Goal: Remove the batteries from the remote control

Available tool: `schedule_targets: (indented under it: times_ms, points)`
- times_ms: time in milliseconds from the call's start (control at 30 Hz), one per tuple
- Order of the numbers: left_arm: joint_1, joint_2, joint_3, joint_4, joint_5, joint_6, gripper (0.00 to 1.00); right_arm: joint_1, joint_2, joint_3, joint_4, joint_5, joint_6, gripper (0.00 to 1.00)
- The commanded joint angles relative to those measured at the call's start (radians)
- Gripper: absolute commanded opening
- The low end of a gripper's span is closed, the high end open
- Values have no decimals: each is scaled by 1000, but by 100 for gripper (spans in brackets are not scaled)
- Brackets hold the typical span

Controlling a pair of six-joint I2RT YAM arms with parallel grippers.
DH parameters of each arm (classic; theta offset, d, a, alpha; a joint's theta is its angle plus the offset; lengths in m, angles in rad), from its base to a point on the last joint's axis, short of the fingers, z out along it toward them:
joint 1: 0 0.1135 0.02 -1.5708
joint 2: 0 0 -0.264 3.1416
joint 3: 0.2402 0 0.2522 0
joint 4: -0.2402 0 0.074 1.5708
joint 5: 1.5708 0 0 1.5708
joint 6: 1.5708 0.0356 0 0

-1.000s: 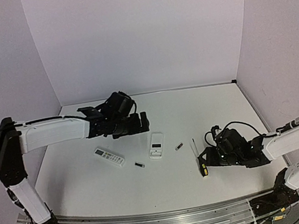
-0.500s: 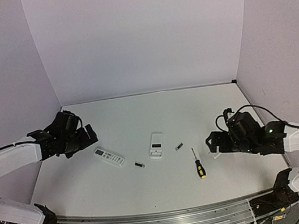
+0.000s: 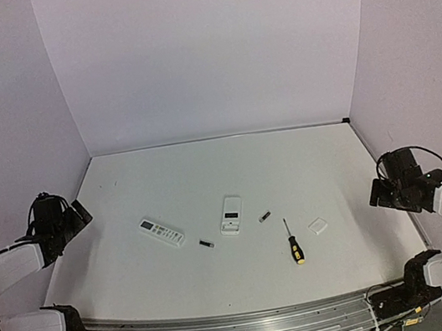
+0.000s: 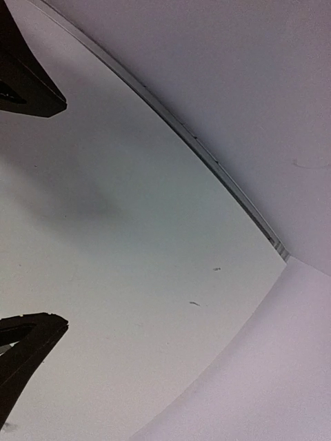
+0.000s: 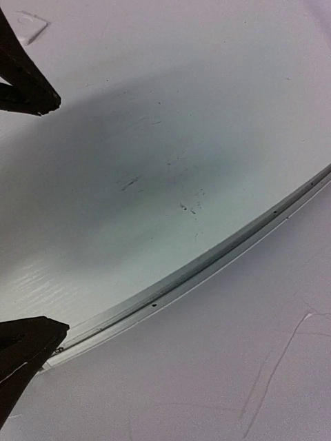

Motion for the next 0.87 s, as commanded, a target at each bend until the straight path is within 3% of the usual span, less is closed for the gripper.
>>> schedule_targets:
  times_ms: [0, 133, 200, 367, 533, 633, 833]
  points:
    - [1, -50, -124, 446, 56, 225, 100, -4, -18, -85, 258, 79, -163, 98]
    - [1, -3, -311, 880, 115, 349, 99, -3, 13, -217, 584, 94, -235, 98]
    - [1, 49, -337, 938, 131, 391, 100, -4, 49, -279, 730, 108, -222, 98]
    - [1, 254, -363, 1188, 246, 436, 100, -5, 244, -277, 870, 115, -244, 98]
    - [1, 585, -283, 1372, 310, 470, 100, -10, 495, -185, 969, 105, -247, 98]
    - [1, 589, -174, 1167, 407, 503, 100, -19, 561, -119, 948, 50, -283, 98]
    - [0, 597, -137, 1123, 395, 503, 100, -20, 574, -102, 939, -43, -337, 98]
